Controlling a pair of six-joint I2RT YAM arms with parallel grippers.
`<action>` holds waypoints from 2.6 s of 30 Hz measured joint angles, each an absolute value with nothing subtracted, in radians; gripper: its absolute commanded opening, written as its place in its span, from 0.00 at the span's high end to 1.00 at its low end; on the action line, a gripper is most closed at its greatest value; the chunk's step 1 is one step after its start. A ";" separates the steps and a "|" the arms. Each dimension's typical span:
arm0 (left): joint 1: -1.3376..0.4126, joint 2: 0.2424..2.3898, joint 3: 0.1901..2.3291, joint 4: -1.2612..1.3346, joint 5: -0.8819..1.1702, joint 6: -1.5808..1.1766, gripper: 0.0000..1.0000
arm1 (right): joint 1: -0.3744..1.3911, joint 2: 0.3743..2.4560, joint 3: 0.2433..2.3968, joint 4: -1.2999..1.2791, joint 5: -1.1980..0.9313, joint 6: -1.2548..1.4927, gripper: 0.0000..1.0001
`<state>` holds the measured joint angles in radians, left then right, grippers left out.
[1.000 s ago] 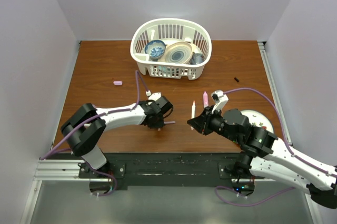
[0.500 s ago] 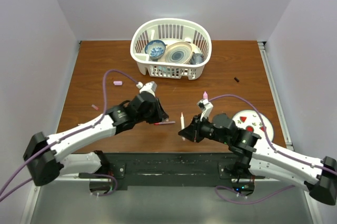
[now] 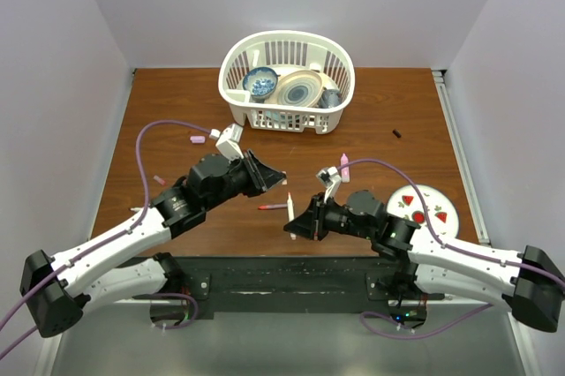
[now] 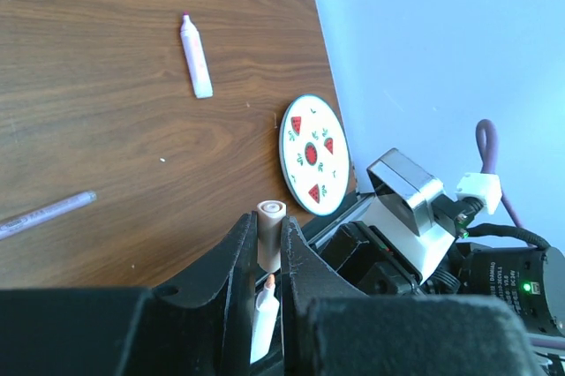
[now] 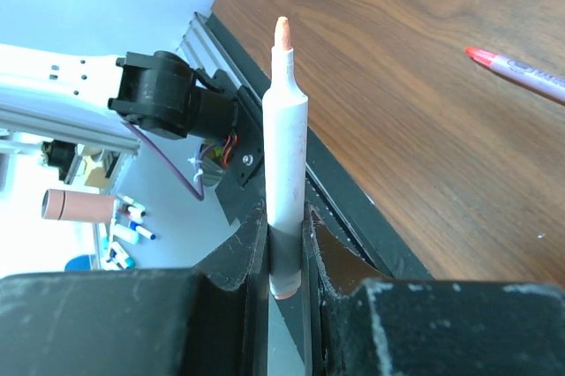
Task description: Insert the pens into the pen caps
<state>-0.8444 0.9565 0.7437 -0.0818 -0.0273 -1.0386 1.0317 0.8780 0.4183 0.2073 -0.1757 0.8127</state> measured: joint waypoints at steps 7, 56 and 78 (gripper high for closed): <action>-0.844 0.951 0.719 -0.034 -0.013 -1.041 1.00 | 1.035 0.898 0.419 0.219 -0.176 0.819 1.00; -0.863 0.762 0.435 0.417 0.287 -1.021 0.30 | 1.045 0.784 0.455 0.267 -0.235 0.773 1.00; -0.864 0.776 0.571 0.335 0.319 -0.895 0.87 | 1.044 0.773 0.493 0.279 -0.406 0.752 1.00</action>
<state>-0.8642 0.7757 0.5713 0.3347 0.3195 -0.8951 1.0443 0.7734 0.4934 0.2794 -0.4057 0.7517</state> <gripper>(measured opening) 0.339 0.157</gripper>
